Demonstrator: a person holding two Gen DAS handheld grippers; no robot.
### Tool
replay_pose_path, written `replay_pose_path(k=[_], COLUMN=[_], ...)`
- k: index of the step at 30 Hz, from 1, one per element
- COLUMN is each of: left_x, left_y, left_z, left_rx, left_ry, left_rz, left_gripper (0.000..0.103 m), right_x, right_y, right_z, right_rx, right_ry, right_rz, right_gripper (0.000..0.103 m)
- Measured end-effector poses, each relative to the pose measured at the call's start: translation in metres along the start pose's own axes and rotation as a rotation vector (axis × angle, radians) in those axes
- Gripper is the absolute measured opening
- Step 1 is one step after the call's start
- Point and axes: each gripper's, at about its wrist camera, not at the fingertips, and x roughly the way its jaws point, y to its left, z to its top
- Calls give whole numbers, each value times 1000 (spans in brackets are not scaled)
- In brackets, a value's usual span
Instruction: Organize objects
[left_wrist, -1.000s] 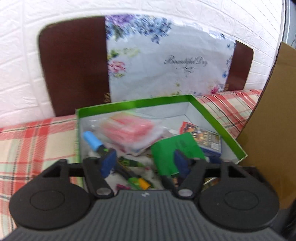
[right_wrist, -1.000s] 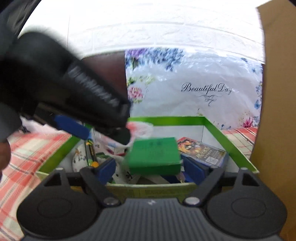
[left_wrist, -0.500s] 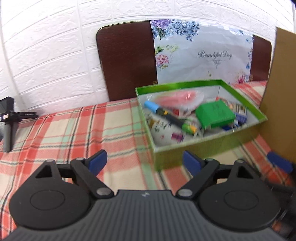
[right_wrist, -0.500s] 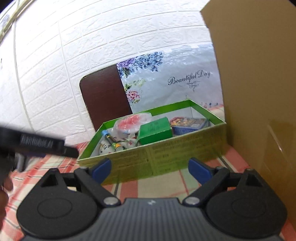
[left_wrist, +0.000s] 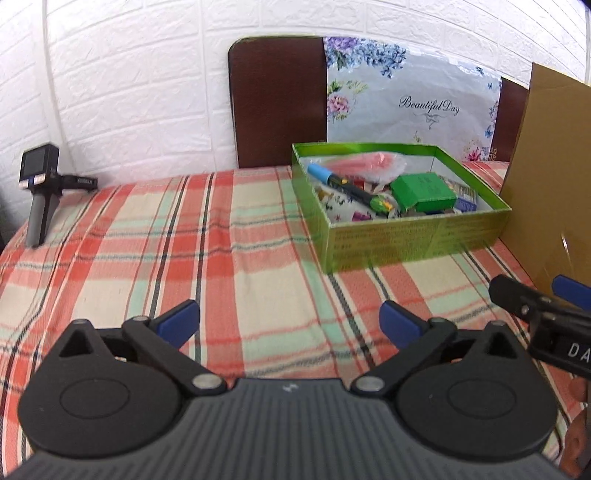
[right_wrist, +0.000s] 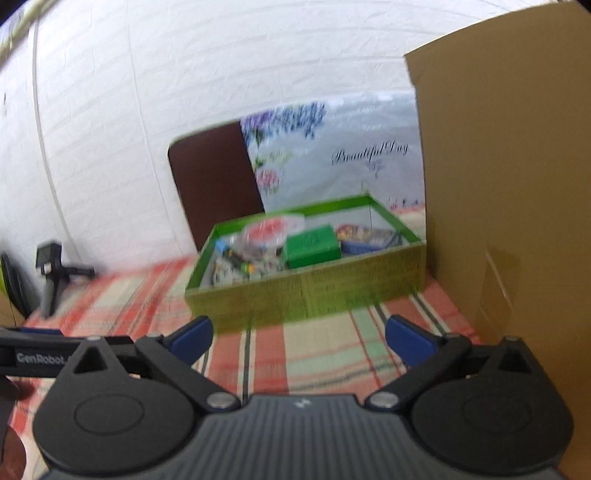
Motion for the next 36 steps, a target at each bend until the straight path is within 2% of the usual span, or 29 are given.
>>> replay_pose_path(k=[8,13,20,26,36], left_x=[-9,-17,-30,-31,-28], left_y=[13,15,16,18,13], left_z=[-17,-18,-14,-14,-18], left_rx=[-1,3,5,-13,10], left_ry=[9,-25,-78,-68,-30], left_rz=[37,44,39,81,77], left_gripper=[103,103,103,103,103], right_x=[-20,-25,-44,-47,-44], right_y=[19,29,38,41,38], right_z=[-8,-8,2,3,-1], right_rx=[-8,-59,-74,-71,-48], right_ry=[-53,-58,-95,-99,-102], right_rz=[-33,-47,4,11,-9], right_gripper=[103,103,103,103,103])
